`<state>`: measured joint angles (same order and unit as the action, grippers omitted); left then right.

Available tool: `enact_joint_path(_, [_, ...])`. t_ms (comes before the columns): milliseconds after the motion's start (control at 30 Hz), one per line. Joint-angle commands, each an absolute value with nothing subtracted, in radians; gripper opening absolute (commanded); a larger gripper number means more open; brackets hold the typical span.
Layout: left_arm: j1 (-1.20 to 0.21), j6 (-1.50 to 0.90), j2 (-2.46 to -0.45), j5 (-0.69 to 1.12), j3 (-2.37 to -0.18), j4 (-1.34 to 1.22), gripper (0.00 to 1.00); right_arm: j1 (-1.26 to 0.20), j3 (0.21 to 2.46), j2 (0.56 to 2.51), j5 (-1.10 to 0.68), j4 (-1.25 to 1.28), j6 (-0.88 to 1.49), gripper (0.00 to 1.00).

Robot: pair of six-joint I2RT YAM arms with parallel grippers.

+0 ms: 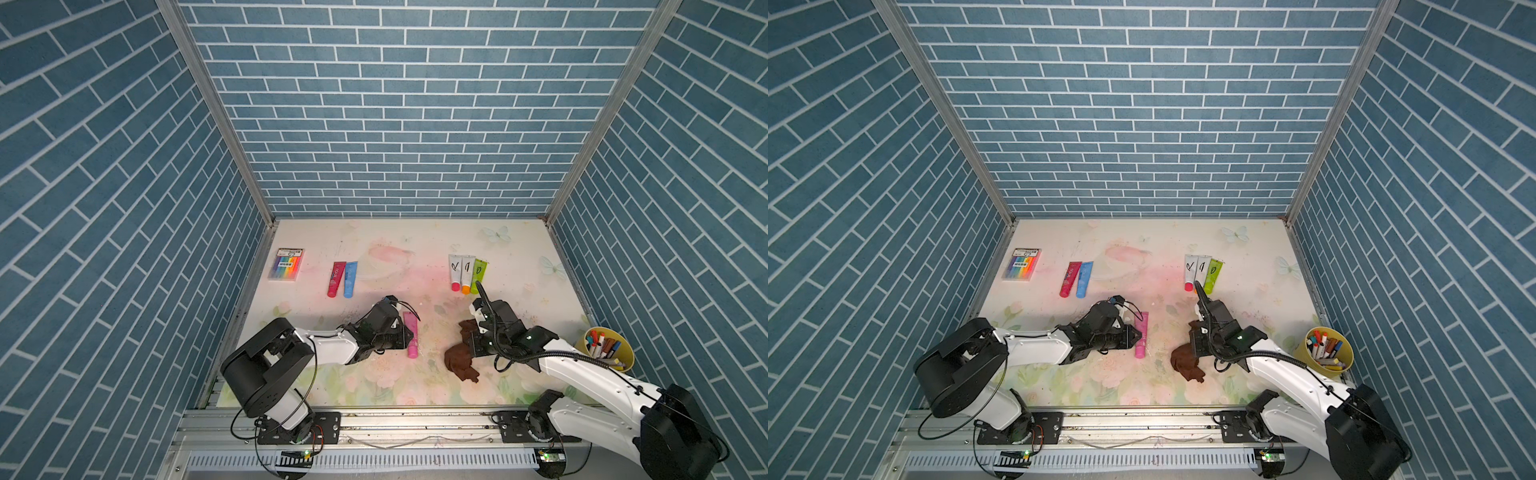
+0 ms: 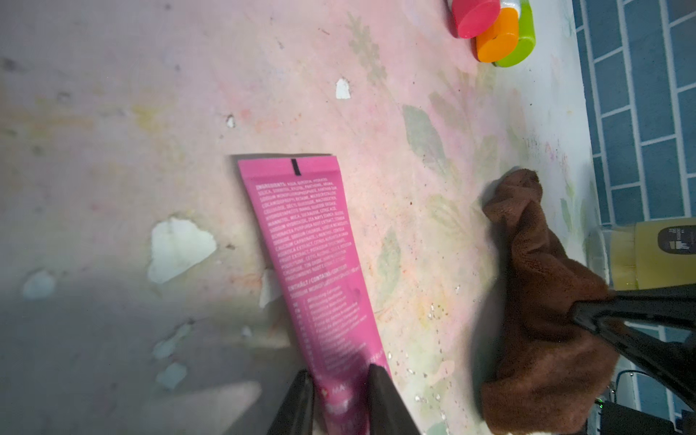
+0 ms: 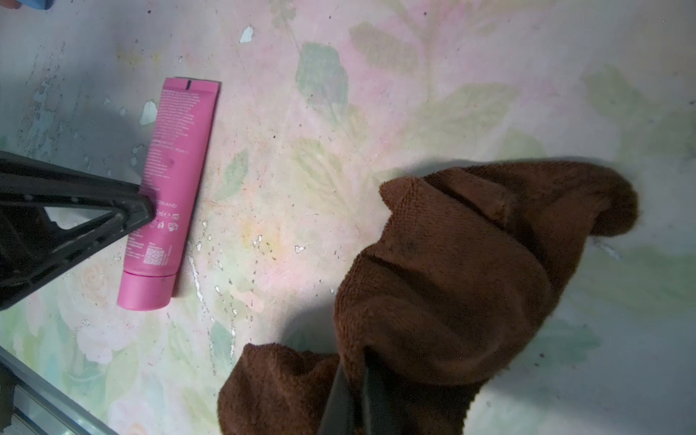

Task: Wipe the surface of the toothpaste tube
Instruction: Adjust the toothpaste at the center of the board.

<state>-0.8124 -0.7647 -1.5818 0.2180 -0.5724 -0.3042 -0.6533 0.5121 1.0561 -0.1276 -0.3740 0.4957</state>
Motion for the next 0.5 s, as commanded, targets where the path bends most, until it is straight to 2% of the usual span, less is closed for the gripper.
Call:
enact_joint_path(0, [-0.841, -0.731, -1.647, 0.143, -0.602, -0.198, 0.22, -0.65, 0.501, 1.045, -0.129, -0.375, 0.466, 0.0])
enact_joint_path(200, [-0.876, -0.69, -1.665, -0.041, -0.704, 0.028, 0.08, -0.65, 0.502, 1.046, -0.13, -0.374, 0.466, 0.0])
enact_joint_path(467, [-0.926, -0.659, -1.668, -0.319, -0.878, 0.371, 0.01, -0.65, 0.5, 1.042, -0.13, -0.375, 0.466, 0.0])
